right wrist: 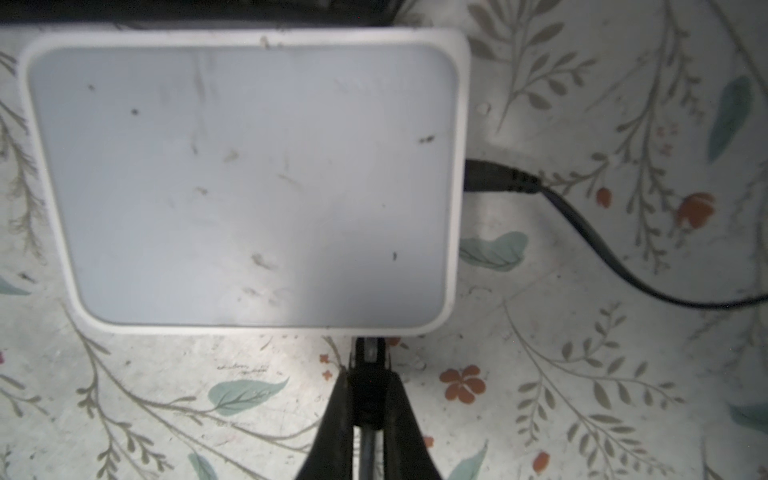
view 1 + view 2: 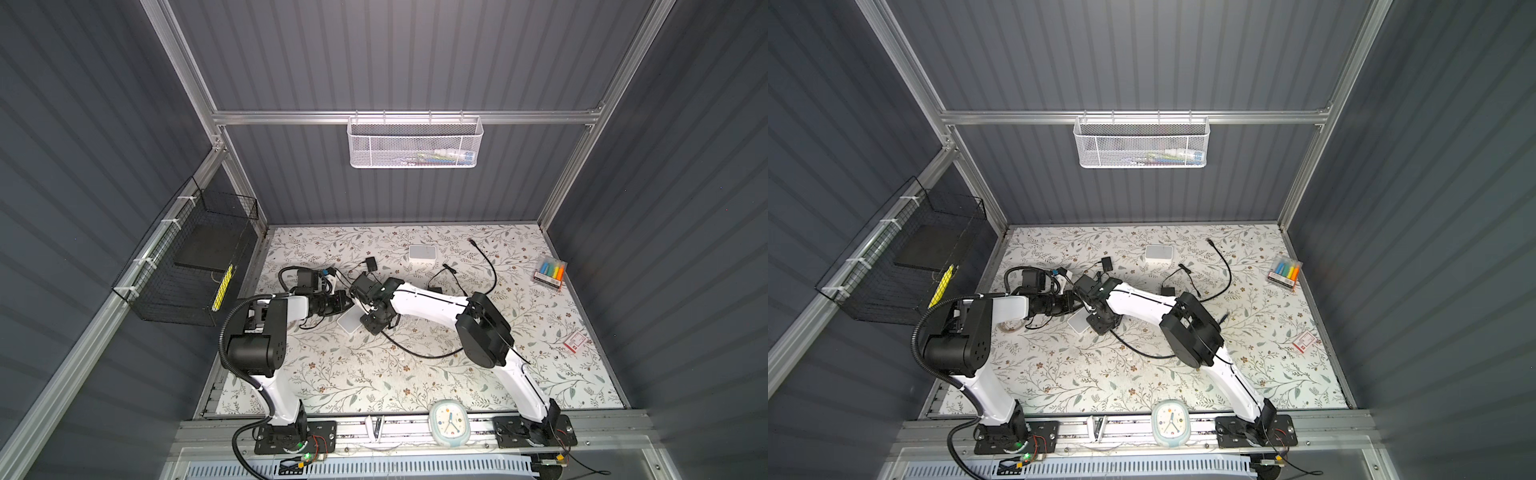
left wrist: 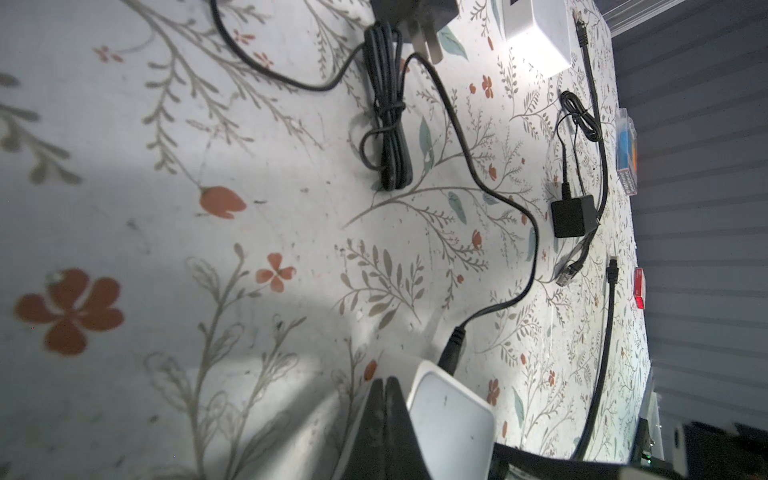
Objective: Insert the plug into the switch port
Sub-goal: 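Push the plug into the switch port with the right gripper while left holds switch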
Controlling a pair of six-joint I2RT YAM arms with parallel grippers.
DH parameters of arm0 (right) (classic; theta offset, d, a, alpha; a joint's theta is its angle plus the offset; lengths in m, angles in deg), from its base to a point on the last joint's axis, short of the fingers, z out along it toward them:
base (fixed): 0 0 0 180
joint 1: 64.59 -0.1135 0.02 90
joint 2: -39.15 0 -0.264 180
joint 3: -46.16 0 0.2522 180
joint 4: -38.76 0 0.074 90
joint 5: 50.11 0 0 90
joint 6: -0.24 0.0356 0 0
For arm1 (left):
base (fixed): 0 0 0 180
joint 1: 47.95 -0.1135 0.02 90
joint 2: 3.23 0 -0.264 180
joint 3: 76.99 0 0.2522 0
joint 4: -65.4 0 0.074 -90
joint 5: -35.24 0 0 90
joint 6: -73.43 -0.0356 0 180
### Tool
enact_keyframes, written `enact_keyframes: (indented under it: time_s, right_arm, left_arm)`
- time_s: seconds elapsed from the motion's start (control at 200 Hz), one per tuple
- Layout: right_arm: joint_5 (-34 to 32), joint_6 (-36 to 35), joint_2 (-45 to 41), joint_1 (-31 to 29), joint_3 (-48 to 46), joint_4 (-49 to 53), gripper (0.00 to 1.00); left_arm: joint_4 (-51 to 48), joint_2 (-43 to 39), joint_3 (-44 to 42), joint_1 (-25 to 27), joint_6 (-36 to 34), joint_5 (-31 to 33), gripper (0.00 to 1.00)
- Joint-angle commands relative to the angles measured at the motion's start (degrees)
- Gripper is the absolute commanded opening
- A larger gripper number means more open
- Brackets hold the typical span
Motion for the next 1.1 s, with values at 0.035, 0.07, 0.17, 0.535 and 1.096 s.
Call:
enact_keyframes:
  time_s: [0.035,0.07,0.17,0.535,1.096]
  right_arm:
    - [-1.2,0.7,0.8,0.3,3.0,-6.3,0.00]
    - [-1.2,0.8,0.8,0.4,3.2,-6.4,0.00]
    - [-1.4,1.4,0.8,0.5,3.3,-6.7,0.00]
    - [-1.7,2.7,0.5,1.0,3.4,-7.8,0.00]
    - [-1.4,2.7,0.7,1.2,5.3,-9.6,0.00]
  left_arm:
    - [-2.2,0.7,-1.9,1.8,0.5,-4.1,0.00]
    - [-2.0,0.8,-2.0,1.9,0.5,-4.2,0.00]
    - [-1.3,1.2,-2.6,2.0,0.8,-4.5,0.00]
    - [-2.2,1.2,-3.9,2.1,0.1,-4.7,0.00]
    - [-1.6,2.3,-5.4,5.7,1.5,-4.2,0.00]
